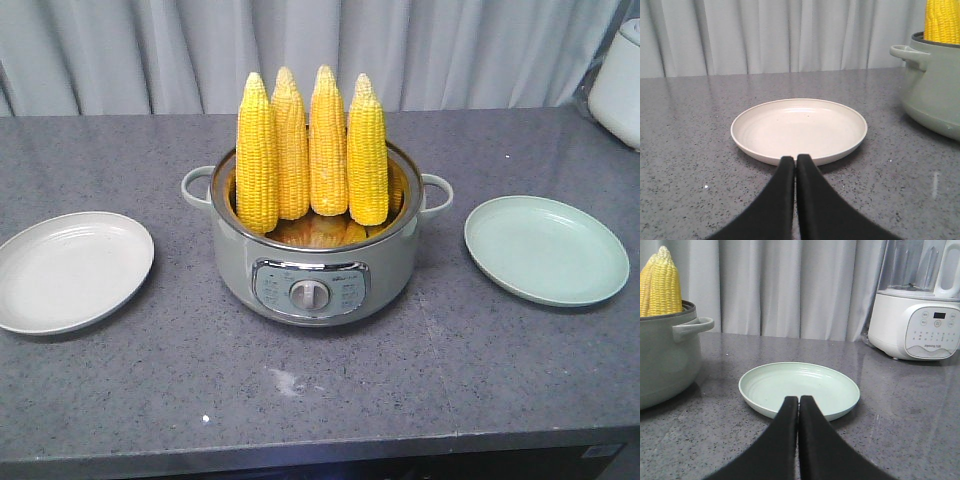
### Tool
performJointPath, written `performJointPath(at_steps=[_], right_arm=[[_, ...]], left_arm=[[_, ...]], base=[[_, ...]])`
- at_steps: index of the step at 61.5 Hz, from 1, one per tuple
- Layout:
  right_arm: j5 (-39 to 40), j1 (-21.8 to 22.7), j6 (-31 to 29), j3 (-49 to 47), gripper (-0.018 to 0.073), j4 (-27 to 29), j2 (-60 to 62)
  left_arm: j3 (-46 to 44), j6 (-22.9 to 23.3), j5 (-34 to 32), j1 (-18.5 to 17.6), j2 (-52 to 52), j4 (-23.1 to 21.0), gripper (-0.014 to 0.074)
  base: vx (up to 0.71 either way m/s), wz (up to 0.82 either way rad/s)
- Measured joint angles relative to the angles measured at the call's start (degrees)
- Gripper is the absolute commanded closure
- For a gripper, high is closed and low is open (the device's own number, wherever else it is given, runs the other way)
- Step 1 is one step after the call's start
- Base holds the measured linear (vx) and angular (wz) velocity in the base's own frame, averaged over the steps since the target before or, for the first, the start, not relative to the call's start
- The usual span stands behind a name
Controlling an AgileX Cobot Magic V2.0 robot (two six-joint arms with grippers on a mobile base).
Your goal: Distribute corn equally
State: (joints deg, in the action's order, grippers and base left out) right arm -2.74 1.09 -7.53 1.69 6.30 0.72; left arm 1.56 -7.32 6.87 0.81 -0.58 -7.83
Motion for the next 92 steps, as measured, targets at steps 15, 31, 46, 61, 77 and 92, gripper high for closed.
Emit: performJointPath(at_steps=[15, 31, 46, 61, 77, 92], right_arm=[[0.00, 0.00, 0.00, 0.00, 0.0564, 0.00, 0.00], [0.00, 0.00, 0.00, 0.00, 0.0564, 0.00, 0.00], [0.00, 0.00, 0.00, 0.00, 0.0564, 0.00, 0.00], [0.00, 0.00, 0.00, 0.00, 0.0564, 0.00, 0.00], [0.00, 0.00, 0.00, 0.00, 0.0564, 0.00, 0.00], [0.00, 0.00, 0.00, 0.00, 0.0564, 0.00, 0.00]], left_arm=[[0.00, 0.00, 0.00, 0.00, 0.00, 0.00, 0.0603], [0.00, 0.00, 0.00, 0.00, 0.00, 0.00, 0.0603], [0.00, 0.00, 0.00, 0.00, 0.00, 0.00, 0.0603], [0.00, 0.00, 0.00, 0.00, 0.00, 0.00, 0.0603], [0.00, 0.00, 0.00, 0.00, 0.00, 0.00, 0.0603], [0.00, 0.00, 0.00, 0.00, 0.00, 0.00, 0.0603]], base=[[0.02, 0.01], [0.01, 0.02], [0.00, 0.01], [0.01, 0.02], [0.00, 0.00], [0.00, 0.00]])
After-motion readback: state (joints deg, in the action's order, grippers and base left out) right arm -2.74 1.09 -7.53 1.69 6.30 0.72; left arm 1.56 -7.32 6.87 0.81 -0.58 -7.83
